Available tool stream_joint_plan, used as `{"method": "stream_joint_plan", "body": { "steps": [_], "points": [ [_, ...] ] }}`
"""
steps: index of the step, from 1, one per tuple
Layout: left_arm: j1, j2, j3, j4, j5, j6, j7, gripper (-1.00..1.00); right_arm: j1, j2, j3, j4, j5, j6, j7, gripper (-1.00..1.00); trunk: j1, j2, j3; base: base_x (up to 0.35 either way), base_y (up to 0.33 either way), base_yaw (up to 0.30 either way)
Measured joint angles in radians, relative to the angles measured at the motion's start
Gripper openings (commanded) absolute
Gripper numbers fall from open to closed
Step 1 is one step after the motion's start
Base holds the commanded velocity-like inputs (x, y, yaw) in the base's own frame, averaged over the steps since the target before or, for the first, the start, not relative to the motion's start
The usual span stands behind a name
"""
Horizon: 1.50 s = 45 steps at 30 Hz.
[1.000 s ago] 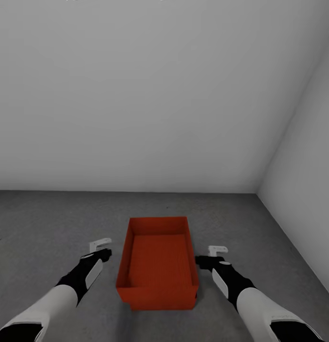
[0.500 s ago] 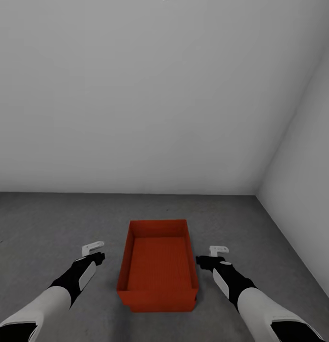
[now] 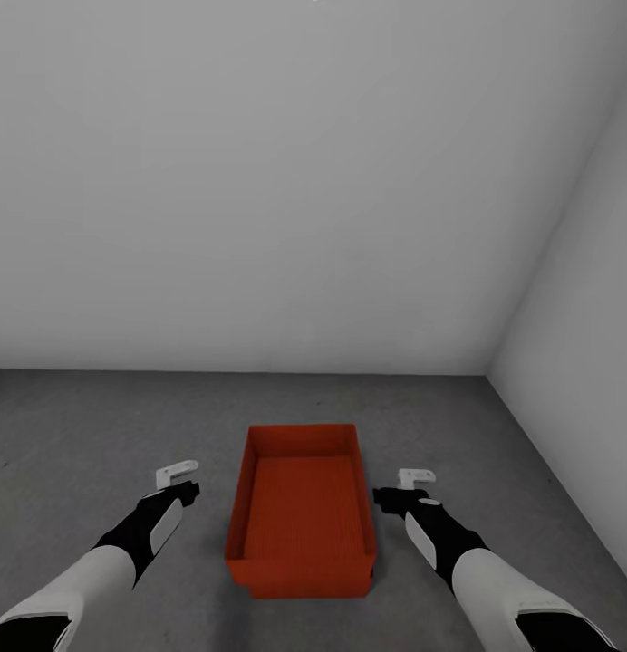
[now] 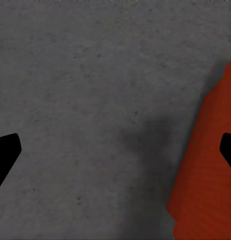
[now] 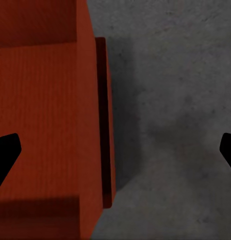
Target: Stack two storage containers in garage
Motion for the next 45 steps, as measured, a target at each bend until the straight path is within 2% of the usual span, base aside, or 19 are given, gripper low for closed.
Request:
{"method": "stream_joint_plan", "body": {
  "steps": [4,10,12,19,26,29,32,33,35,37,40,45],
  "points": [
    [0.0,0.0,0.0,0.001,0.0,0.0,0.0,1.0,0.001,-0.001,-0.001,0.0,0.0,0.003,-0.001,1.0,-0.015,0.028,0.013,0.0,0.0,0.0],
    [0.0,0.0,0.0,0.009,0.0,-0.002,0.0,1.0,0.001,-0.054,0.0,-0.001,-0.002,-0.001,-0.008,1.0,-0.038,0.07,0.031,0.0,0.0,0.0],
    [0.0,0.0,0.0,0.011,0.0,-0.003,0.0,1.0,0.001,-0.063,0.001,-0.001,-0.002,-0.002,-0.01,1.0,-0.046,0.084,0.038,0.0,0.0,0.0],
    [0.0,-0.001,-0.001,0.022,-0.001,-0.004,-0.004,1.0,0.001,-0.071,0.002,-0.001,-0.001,-0.003,-0.014,1.0,-0.073,0.133,0.06,0.0,0.0,0.0],
    [0.001,-0.002,-0.001,0.069,-0.006,-0.004,-0.009,1.0,0.001,-0.074,0.002,0.018,-0.005,-0.003,-0.014,1.0,-0.1,0.182,0.081,0.0,0.0,0.0],
    [0.001,-0.003,-0.001,0.115,-0.008,-0.011,-0.009,1.0,0.002,-0.075,0.003,0.048,-0.005,-0.003,-0.013,1.0,-0.111,0.203,0.091,0.0,0.0,0.0],
    [0.0,0.004,-0.002,0.192,-0.016,-0.016,-0.01,1.0,0.004,-0.077,0.002,0.133,-0.002,-0.006,-0.014,1.0,-0.123,0.224,0.1,0.0,0.0,0.0],
    [0.0,0.01,-0.003,0.224,-0.014,-0.017,-0.01,1.0,0.004,-0.085,0.002,0.206,-0.001,-0.025,-0.014,1.0,-0.126,0.231,0.103,0.0,0.0,0.0],
    [0.001,0.015,-0.004,0.25,-0.01,-0.018,-0.01,1.0,0.007,-0.105,0.004,0.265,-0.001,-0.047,-0.013,1.0,-0.134,0.245,0.11,0.0,0.0,0.0],
    [0.001,0.02,-0.004,0.294,-0.007,-0.019,-0.011,1.0,0.007,-0.129,0.005,0.292,-0.001,-0.058,-0.009,1.0,-0.142,0.259,0.116,0.0,0.0,0.0],
    [0.002,0.022,-0.005,0.337,-0.005,-0.02,-0.011,1.0,0.006,-0.151,0.006,0.309,-0.001,-0.066,-0.004,1.0,-0.153,0.28,0.125,0.0,0.0,0.0],
    [0.002,0.024,-0.004,0.357,-0.002,-0.025,-0.01,1.0,0.04,-0.169,0.005,0.319,-0.002,-0.079,0.0,1.0,-0.173,0.315,0.141,0.0,0.0,0.0]
  ]
}}
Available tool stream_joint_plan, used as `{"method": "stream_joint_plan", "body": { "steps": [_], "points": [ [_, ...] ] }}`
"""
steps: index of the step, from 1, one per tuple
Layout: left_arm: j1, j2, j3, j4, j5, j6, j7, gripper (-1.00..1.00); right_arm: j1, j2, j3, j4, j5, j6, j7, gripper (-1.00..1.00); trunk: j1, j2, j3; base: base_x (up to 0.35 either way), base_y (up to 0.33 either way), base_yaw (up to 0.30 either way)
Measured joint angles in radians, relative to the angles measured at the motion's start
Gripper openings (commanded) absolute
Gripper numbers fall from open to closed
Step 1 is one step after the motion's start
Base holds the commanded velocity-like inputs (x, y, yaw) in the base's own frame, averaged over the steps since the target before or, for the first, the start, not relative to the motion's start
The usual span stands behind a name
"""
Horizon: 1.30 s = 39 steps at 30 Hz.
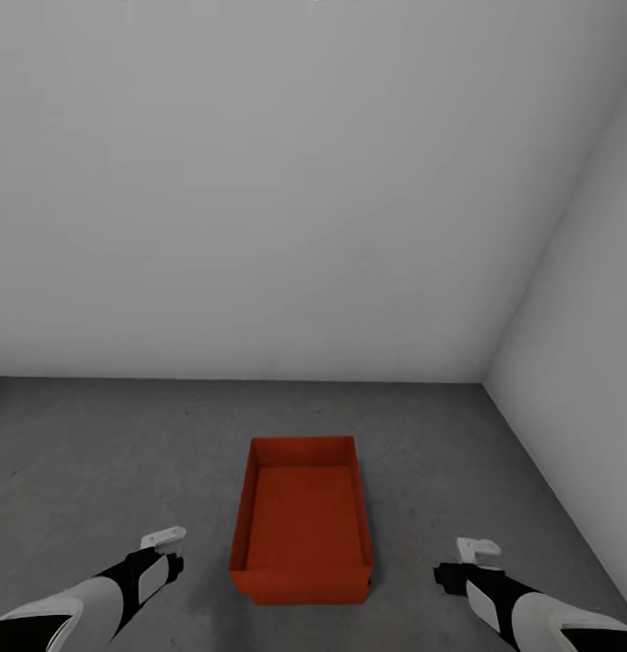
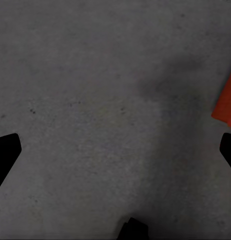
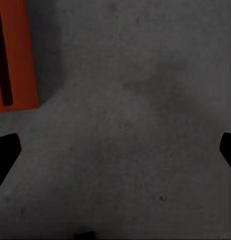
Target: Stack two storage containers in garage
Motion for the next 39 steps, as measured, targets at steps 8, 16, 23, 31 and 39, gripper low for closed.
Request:
{"method": "stream_joint_plan", "body": {
  "steps": [8,16,23,31,39],
  "points": [
    [0.043,0.0,0.001,0.006,0.005,-0.042,0.0,1.0,0.114,-0.016,0.001,0.002,0.001,-0.03,0.001,1.0,-0.031,0.056,0.025,0.0,0.0,0.0],
    [0.098,-0.001,0.001,0.006,0.006,-0.049,0.0,1.0,0.165,-0.014,0.001,0.002,0.001,-0.035,0.001,1.0,-0.061,0.112,0.05,0.0,0.0,0.0],
    [0.152,0.0,0.002,0.006,0.006,-0.05,0.0,1.0,0.204,-0.01,0.001,0.002,0.001,-0.037,0.0,1.0,-0.088,0.161,0.072,0.0,0.0,0.0],
    [0.22,-0.006,0.003,0.006,0.005,-0.054,0.0,1.0,0.311,0.0,0.003,0.002,0.002,-0.037,-0.004,1.0,-0.119,0.217,0.097,0.0,0.0,0.0],
    [0.234,-0.018,0.003,0.006,0.007,-0.11,0.0,1.0,0.354,0.0,0.003,0.002,0.001,-0.036,-0.011,1.0,-0.15,0.273,0.122,0.0,0.0,0.0]
  ]
}}
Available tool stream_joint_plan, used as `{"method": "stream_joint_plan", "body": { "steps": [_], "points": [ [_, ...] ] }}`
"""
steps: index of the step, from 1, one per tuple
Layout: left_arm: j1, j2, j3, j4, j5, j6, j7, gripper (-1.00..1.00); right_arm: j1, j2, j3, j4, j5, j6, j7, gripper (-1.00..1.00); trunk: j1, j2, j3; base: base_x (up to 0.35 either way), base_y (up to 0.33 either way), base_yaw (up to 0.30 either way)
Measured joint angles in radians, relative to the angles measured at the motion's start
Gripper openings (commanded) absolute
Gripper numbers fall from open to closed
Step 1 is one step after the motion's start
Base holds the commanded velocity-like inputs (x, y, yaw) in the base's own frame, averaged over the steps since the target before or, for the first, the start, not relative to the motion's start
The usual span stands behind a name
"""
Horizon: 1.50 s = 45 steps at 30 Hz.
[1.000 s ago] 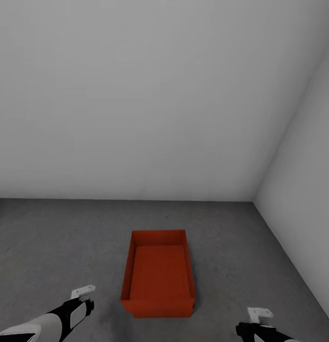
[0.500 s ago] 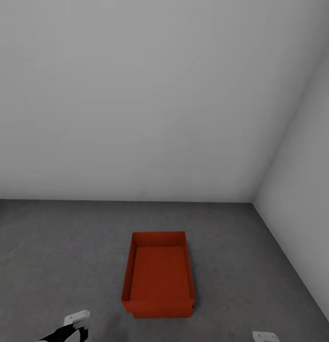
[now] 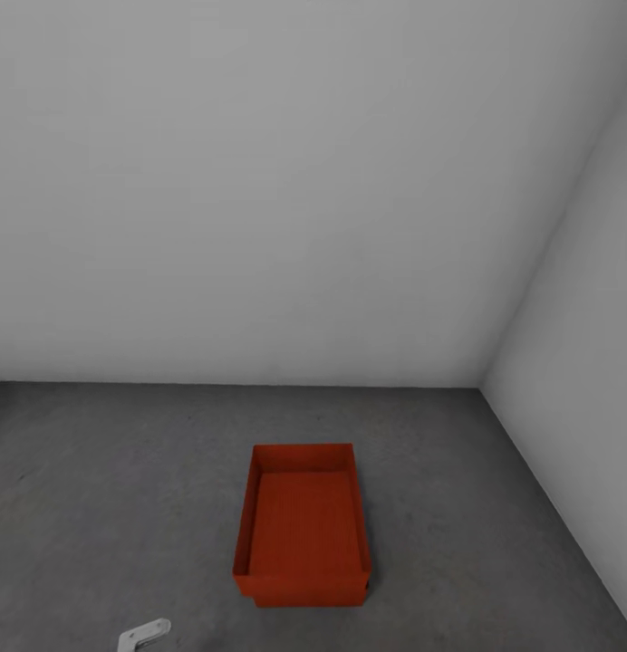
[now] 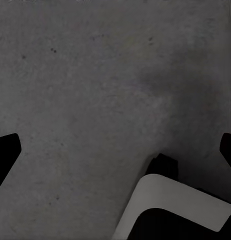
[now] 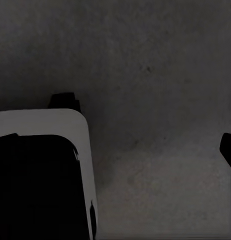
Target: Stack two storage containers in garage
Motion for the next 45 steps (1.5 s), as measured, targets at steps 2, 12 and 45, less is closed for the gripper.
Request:
{"method": "stream_joint_plan", "body": {
  "steps": [2,12,45],
  "points": [
    [0.0,-0.002,0.0,0.0,0.001,-0.004,0.0,1.0,0.001,0.0,0.0,0.0,0.0,0.0,-0.001,1.0,-0.008,0.014,0.006,0.0,0.0,0.0],
    [0.001,-0.003,0.0,0.0,0.002,-0.008,0.0,1.0,0.003,0.002,0.0,0.001,-0.001,0.005,-0.001,1.0,-0.046,0.084,0.038,0.0,0.0,0.0],
    [0.001,-0.006,0.0,0.0,-0.001,-0.01,0.0,1.0,0.003,0.014,0.0,0.001,0.001,0.002,0.0,1.0,-0.173,0.315,0.141,0.0,0.0,0.0]
  ]
}}
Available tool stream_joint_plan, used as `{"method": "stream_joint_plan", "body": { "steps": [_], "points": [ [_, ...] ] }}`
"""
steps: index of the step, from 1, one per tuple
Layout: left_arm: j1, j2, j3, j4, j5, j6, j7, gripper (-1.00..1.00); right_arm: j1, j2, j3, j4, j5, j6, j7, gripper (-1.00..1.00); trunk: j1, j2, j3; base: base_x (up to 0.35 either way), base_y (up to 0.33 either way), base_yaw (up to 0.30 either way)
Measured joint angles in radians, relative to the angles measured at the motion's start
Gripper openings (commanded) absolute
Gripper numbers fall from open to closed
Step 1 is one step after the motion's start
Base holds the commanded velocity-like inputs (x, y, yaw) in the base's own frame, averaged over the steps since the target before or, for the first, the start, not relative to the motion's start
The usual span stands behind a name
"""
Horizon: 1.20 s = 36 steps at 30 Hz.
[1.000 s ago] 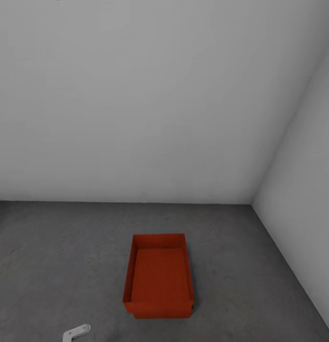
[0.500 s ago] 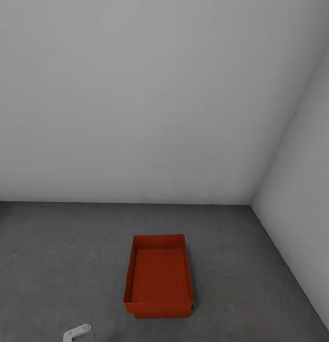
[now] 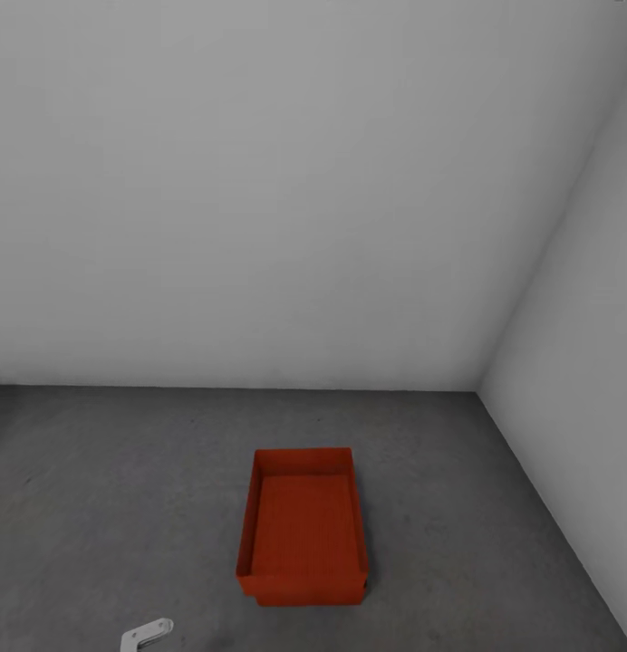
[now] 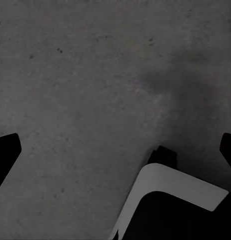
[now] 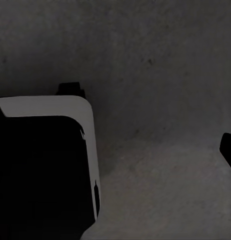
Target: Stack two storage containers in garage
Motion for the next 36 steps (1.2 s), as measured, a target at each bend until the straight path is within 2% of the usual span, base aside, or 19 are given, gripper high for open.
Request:
{"method": "stream_joint_plan", "body": {
  "steps": [14,25,36],
  "points": [
    [0.0,-0.012,0.0,0.0,0.001,-0.001,0.0,1.0,0.0,0.0,0.0,0.0,0.008,0.001,0.001,1.0,-0.054,0.098,0.044,0.0,0.0,0.0],
    [0.0,-0.028,0.001,0.0,0.001,0.002,0.0,1.0,0.0,0.001,0.0,0.0,0.008,0.008,0.0,1.0,-0.054,0.099,0.044,-0.022,0.0,0.0],
    [0.0,-0.029,0.003,0.0,0.003,0.011,0.0,1.0,0.0,0.014,0.0,0.0,0.008,0.012,0.0,1.0,-0.053,0.098,0.044,-0.301,0.0,0.0]
  ]
}}
